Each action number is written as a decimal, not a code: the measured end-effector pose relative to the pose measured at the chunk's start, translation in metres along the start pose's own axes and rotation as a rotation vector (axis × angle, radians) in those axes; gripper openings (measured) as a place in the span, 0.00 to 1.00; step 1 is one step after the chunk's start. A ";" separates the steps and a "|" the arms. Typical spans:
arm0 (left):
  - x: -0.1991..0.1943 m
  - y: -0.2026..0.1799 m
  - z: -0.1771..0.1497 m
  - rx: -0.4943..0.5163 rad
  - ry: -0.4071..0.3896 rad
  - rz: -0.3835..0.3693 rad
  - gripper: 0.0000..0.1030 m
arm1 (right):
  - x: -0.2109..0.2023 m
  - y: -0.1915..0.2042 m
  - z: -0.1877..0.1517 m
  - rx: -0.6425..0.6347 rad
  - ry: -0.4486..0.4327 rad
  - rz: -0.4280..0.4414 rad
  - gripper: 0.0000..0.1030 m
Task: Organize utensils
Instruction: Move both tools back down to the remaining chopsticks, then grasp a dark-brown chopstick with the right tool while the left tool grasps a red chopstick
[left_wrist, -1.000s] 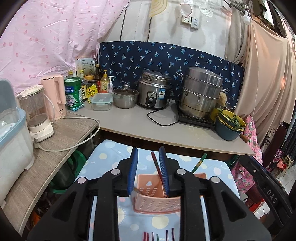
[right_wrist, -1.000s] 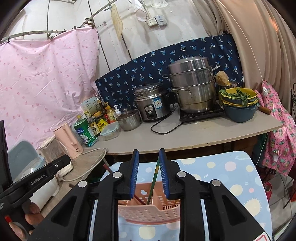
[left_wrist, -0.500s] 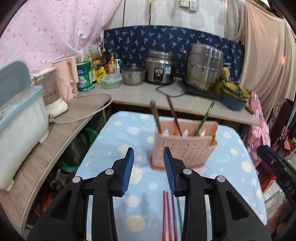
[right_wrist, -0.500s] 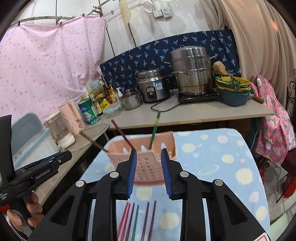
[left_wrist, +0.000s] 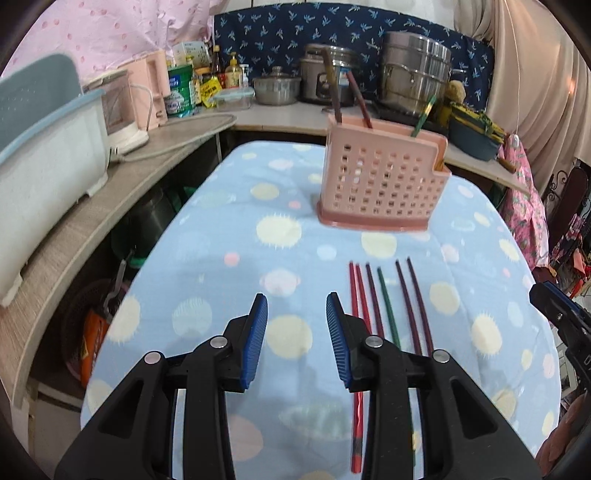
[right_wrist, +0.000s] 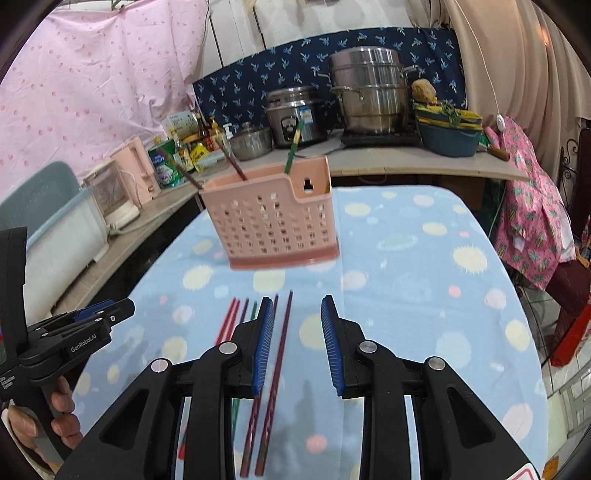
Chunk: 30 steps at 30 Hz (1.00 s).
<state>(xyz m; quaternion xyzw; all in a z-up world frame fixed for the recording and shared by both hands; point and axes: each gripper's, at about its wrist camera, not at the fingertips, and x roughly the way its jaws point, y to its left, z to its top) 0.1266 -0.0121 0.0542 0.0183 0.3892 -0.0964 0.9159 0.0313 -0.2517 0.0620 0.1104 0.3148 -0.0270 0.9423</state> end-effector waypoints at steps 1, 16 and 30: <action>0.002 0.000 -0.007 0.000 0.012 0.002 0.31 | 0.000 0.001 -0.008 -0.004 0.008 -0.005 0.26; 0.009 -0.009 -0.071 0.038 0.109 0.001 0.31 | 0.011 0.021 -0.085 -0.037 0.151 0.016 0.26; 0.014 -0.017 -0.091 0.047 0.158 -0.036 0.33 | 0.027 0.030 -0.111 -0.038 0.219 0.026 0.23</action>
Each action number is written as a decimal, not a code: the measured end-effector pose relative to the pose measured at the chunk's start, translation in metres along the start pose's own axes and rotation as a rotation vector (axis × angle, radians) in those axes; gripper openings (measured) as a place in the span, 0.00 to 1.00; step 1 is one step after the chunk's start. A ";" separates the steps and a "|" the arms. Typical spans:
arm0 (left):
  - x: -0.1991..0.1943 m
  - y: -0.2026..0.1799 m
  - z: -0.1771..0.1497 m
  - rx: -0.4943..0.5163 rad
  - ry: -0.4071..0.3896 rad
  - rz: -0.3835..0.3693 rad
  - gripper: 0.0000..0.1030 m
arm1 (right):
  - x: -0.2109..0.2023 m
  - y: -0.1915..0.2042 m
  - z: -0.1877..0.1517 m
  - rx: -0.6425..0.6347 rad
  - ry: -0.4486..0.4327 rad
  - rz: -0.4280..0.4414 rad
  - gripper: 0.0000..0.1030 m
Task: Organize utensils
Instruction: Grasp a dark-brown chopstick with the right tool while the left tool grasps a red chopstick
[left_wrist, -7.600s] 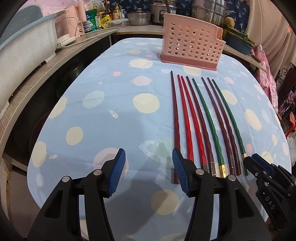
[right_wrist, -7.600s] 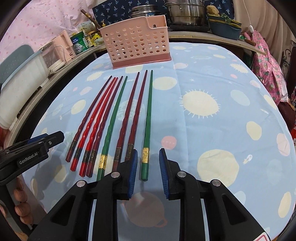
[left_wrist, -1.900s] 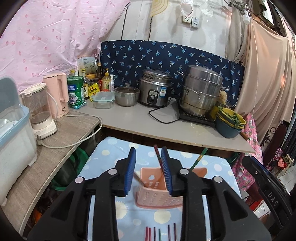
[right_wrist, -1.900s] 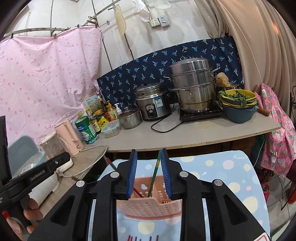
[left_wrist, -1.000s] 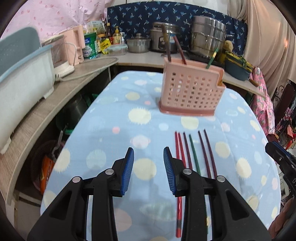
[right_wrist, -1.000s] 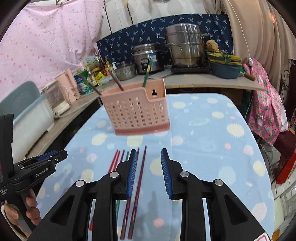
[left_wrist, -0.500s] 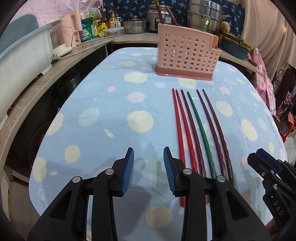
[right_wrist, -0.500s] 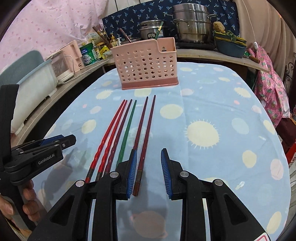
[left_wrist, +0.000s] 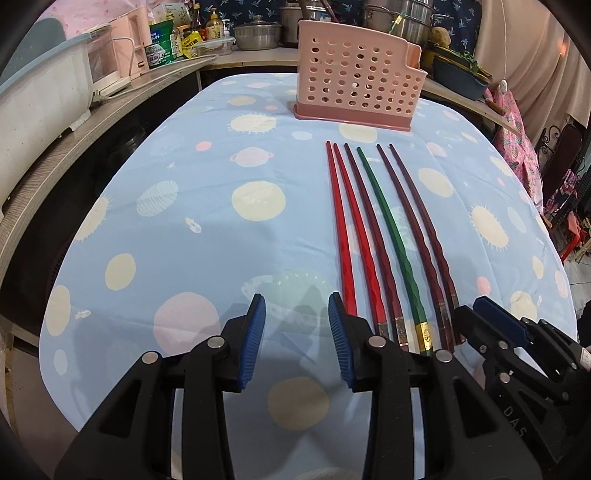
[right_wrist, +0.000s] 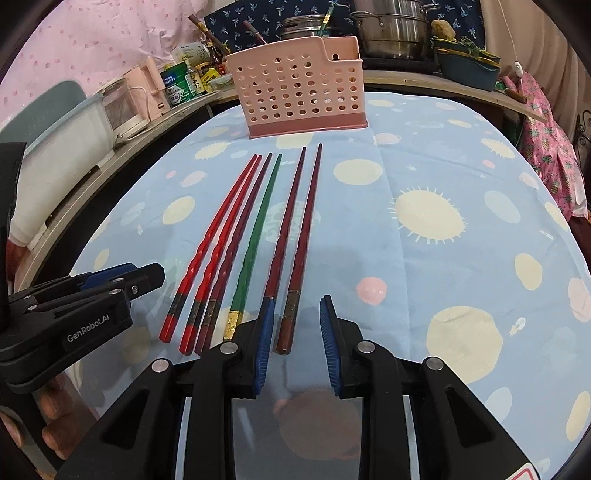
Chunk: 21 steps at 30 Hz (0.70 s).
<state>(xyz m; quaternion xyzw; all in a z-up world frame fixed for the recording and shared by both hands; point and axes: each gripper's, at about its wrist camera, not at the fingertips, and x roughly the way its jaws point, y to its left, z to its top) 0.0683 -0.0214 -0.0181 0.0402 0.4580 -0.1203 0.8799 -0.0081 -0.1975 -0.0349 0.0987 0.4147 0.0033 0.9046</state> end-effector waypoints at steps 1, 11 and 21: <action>0.001 0.000 -0.001 0.000 0.003 0.000 0.33 | 0.001 0.000 -0.001 0.001 0.003 0.000 0.22; 0.002 -0.004 -0.005 0.003 0.010 -0.018 0.42 | 0.004 -0.001 -0.005 -0.015 -0.004 -0.018 0.14; 0.004 -0.012 -0.011 0.022 0.020 -0.022 0.43 | 0.003 -0.003 -0.006 -0.010 -0.007 -0.023 0.08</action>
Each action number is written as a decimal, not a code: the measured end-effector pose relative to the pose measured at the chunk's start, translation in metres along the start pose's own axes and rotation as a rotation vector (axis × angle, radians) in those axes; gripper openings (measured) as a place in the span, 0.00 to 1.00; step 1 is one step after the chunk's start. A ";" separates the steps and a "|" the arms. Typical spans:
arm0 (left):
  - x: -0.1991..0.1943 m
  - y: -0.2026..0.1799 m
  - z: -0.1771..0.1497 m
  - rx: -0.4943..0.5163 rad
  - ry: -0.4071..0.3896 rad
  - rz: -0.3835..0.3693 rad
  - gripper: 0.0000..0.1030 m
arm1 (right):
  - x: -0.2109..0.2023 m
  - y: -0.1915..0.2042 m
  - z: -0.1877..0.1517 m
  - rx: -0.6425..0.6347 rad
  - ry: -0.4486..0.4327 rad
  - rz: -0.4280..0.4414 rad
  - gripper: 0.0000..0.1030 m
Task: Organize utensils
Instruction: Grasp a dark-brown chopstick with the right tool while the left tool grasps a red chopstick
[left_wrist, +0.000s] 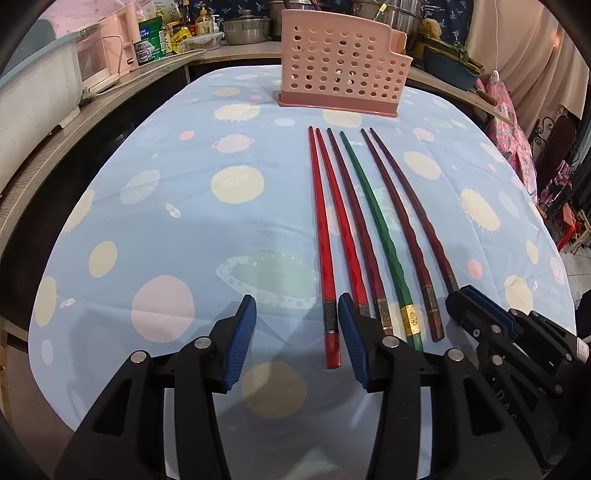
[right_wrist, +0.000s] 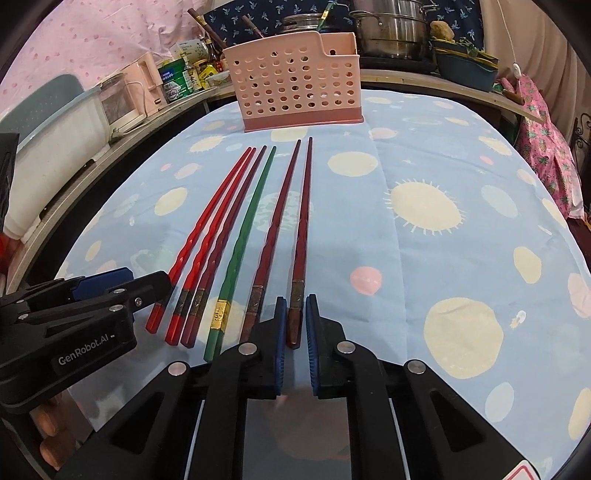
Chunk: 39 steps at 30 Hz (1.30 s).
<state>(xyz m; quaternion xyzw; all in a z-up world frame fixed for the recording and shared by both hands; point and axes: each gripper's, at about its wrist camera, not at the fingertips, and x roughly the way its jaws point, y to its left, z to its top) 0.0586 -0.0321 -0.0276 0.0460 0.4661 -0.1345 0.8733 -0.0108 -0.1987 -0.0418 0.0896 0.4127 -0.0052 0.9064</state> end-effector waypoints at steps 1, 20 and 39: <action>0.001 -0.001 -0.001 0.002 0.001 0.003 0.43 | 0.000 -0.001 0.000 0.004 0.000 0.003 0.08; 0.001 0.004 -0.002 0.000 -0.008 0.014 0.21 | -0.001 -0.004 -0.002 0.012 0.000 0.008 0.07; -0.048 0.025 0.025 -0.065 -0.083 -0.044 0.07 | -0.039 -0.019 0.017 0.062 -0.081 0.026 0.07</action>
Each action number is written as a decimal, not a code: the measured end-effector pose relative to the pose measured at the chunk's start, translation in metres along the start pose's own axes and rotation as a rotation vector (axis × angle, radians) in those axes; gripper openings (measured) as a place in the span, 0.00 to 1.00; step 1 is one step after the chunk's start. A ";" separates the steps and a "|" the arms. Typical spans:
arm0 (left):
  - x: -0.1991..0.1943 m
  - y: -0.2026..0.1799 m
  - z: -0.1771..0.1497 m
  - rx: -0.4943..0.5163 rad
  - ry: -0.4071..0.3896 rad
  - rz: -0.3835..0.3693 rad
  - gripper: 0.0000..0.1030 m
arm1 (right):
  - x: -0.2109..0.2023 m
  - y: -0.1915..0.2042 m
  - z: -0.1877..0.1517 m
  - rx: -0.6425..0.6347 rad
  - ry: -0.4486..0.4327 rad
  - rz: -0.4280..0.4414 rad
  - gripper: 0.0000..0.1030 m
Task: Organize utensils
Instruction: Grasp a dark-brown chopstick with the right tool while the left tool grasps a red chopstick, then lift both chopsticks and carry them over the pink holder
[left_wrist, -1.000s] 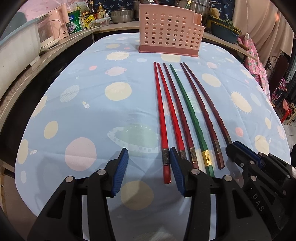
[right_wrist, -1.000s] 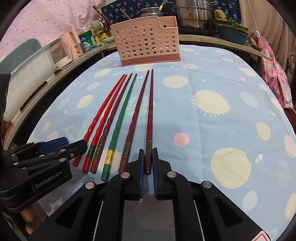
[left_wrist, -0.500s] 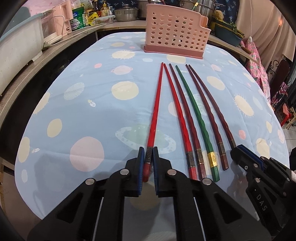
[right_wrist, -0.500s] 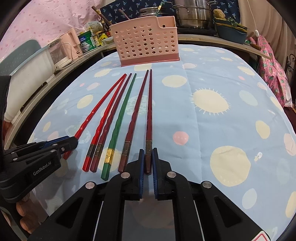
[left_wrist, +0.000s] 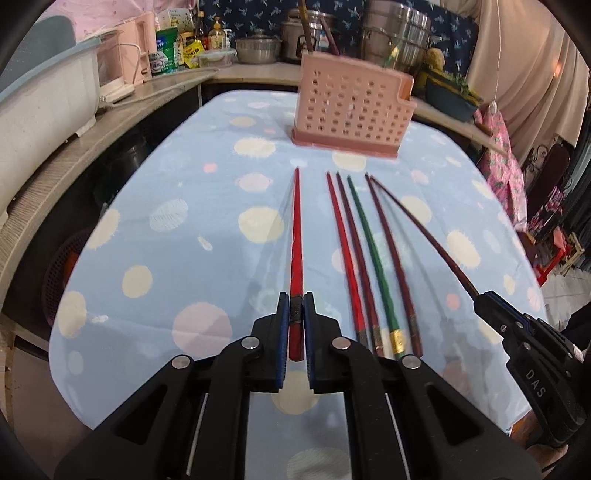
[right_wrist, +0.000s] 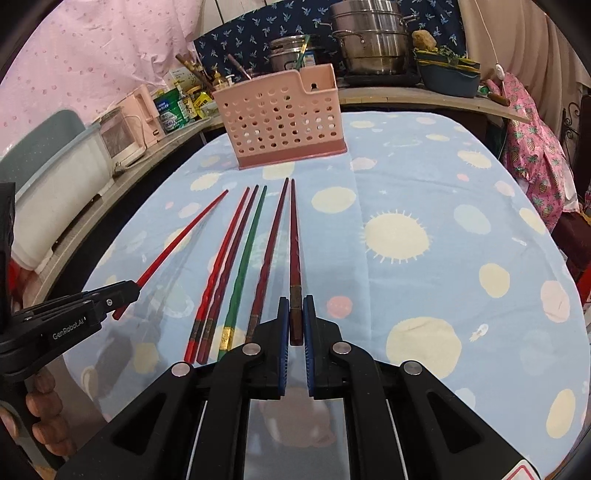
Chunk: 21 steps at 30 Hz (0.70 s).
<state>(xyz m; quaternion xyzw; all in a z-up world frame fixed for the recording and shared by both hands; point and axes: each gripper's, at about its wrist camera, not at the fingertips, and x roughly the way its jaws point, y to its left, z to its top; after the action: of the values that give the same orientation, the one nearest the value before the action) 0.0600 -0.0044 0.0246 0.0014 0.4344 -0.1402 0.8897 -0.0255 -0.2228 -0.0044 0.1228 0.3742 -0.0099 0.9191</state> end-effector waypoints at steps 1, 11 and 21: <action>-0.005 0.001 0.004 -0.005 -0.010 -0.006 0.07 | -0.006 -0.001 0.006 0.003 -0.016 0.003 0.07; -0.048 0.010 0.074 -0.054 -0.124 -0.023 0.07 | -0.055 -0.008 0.086 0.020 -0.192 0.039 0.07; -0.067 0.002 0.148 -0.044 -0.214 -0.047 0.07 | -0.065 -0.014 0.159 0.031 -0.269 0.066 0.07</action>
<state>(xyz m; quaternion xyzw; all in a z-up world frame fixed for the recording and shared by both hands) 0.1358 -0.0047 0.1679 -0.0431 0.3400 -0.1509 0.9272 0.0351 -0.2777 0.1467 0.1468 0.2433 -0.0020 0.9588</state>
